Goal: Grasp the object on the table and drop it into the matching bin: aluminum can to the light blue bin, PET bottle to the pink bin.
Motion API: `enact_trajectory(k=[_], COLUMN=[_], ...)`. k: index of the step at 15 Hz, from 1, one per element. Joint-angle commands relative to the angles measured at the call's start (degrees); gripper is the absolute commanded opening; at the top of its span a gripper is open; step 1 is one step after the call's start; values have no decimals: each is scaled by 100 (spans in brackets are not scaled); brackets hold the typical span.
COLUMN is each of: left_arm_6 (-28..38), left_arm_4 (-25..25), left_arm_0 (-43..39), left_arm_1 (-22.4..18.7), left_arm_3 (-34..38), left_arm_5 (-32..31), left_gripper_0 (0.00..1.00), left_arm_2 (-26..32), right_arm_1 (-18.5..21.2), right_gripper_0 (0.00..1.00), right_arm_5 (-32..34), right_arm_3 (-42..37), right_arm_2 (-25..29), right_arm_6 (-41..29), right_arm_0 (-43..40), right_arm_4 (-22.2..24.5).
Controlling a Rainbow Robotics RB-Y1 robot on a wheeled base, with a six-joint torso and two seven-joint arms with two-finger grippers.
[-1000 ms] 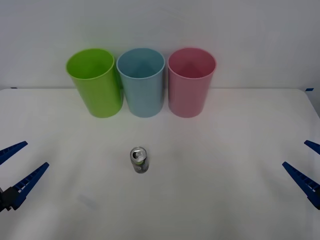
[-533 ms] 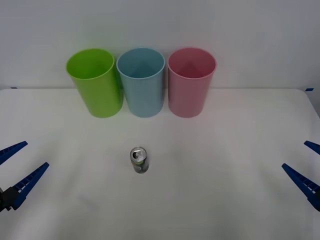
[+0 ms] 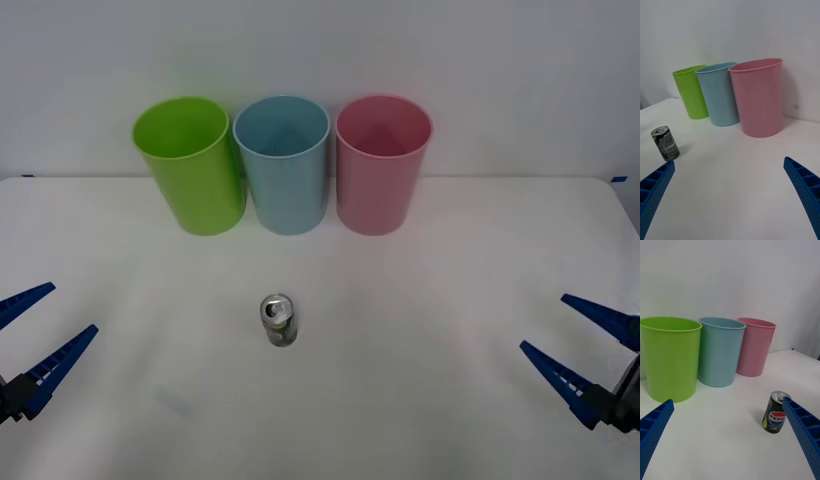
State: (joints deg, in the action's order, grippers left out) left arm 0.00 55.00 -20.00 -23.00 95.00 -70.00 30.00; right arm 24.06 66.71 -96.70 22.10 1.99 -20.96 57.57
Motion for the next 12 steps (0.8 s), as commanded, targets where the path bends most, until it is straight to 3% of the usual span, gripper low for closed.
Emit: enact_trajectory(k=[1, 12], left_arm_6=[0, 0], left_arm_4=[0, 0], left_arm_0=[0, 0], left_arm_1=[0, 0], left_arm_3=[0, 0], left_arm_5=[0, 0], left_gripper_0=[100, 100], left_arm_2=[0, 0], right_arm_1=[2, -7], right_gripper_0=[100, 100], right_arm_5=[-123, -1116], right_arm_3=[2, 2], right_arm_2=[-312, -1586], right_arm_6=[74, 689], right_arm_0=[30, 180], right_arm_4=[88, 97])
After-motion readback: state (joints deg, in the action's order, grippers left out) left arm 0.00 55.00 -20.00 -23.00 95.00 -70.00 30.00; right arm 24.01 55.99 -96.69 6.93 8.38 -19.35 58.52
